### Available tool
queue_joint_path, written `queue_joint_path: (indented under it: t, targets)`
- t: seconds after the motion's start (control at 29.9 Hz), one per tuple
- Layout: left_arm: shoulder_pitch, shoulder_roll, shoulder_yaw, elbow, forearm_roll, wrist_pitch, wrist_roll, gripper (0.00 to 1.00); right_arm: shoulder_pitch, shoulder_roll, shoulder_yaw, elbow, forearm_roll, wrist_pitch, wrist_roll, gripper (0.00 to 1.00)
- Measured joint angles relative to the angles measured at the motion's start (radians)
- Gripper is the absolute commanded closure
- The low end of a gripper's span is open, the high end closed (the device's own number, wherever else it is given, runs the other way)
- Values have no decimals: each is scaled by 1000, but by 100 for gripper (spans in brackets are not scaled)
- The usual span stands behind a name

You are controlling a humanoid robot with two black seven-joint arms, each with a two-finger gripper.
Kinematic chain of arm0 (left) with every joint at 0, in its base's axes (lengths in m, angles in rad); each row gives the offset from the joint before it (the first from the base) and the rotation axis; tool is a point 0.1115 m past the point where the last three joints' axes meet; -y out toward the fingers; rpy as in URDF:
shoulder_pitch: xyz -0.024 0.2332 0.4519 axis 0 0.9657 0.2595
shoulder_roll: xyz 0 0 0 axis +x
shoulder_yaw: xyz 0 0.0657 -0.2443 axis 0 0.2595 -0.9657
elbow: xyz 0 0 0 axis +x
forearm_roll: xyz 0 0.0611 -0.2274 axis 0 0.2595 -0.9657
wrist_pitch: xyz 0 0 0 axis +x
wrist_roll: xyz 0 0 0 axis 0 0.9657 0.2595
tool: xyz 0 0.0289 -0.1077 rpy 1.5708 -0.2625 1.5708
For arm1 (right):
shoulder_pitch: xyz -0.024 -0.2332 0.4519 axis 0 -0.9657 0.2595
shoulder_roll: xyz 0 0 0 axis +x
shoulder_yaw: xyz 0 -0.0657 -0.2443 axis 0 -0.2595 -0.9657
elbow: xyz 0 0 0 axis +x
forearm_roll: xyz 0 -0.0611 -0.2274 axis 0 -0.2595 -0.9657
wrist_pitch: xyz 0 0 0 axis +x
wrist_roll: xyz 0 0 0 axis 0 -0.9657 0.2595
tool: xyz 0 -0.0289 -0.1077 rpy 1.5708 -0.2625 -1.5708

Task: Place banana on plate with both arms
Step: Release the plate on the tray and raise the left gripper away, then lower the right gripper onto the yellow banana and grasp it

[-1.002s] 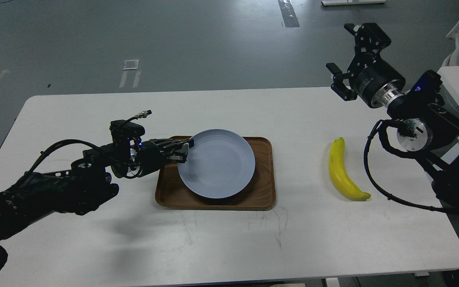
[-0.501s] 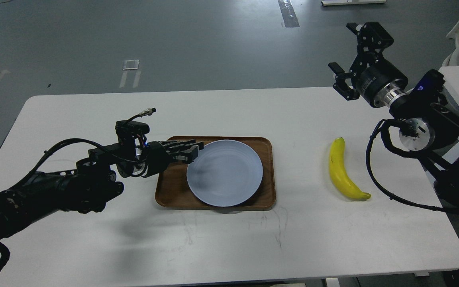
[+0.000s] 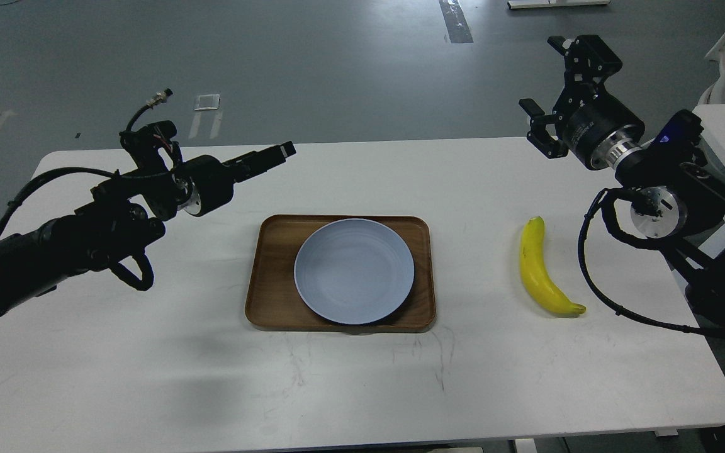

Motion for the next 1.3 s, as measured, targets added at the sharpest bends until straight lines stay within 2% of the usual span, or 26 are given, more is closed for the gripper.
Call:
queue_joint_path:
  t: [0.2,0.27,0.43,0.53,0.77,1.0,1.14,1.3]
  targets:
    - [-124,-2,-59,16,-319,-292,1,2,0,4,-10,4,-88,1,0,0]
    - [-132,-20,-124,17,-416,-327,54,2,-1,0,-12,8,-139,2,1,0]
    - [-89,-64,-356,21,-603,-322,276,2,-4,-59,-24,17,-226,4,1,0]
    - [-40,-94,-481,20,-660,-315,331,2,-2,-106,-65,30,-325,7,4,0]
    - [64,-138,-639,6,-715,-323,354,1,5,-217,-190,58,-803,-7,81,1]
    - [105,-152,-668,5,-755,-323,389,1,-3,-287,-336,79,-1056,-136,86,1]
    - [109,-152,-675,4,-759,-323,398,1,-1,-293,-418,91,-1108,-167,66,3]
    - [121,-150,-696,4,-763,-318,399,1,-43,-277,-463,76,-1108,-250,-34,3]
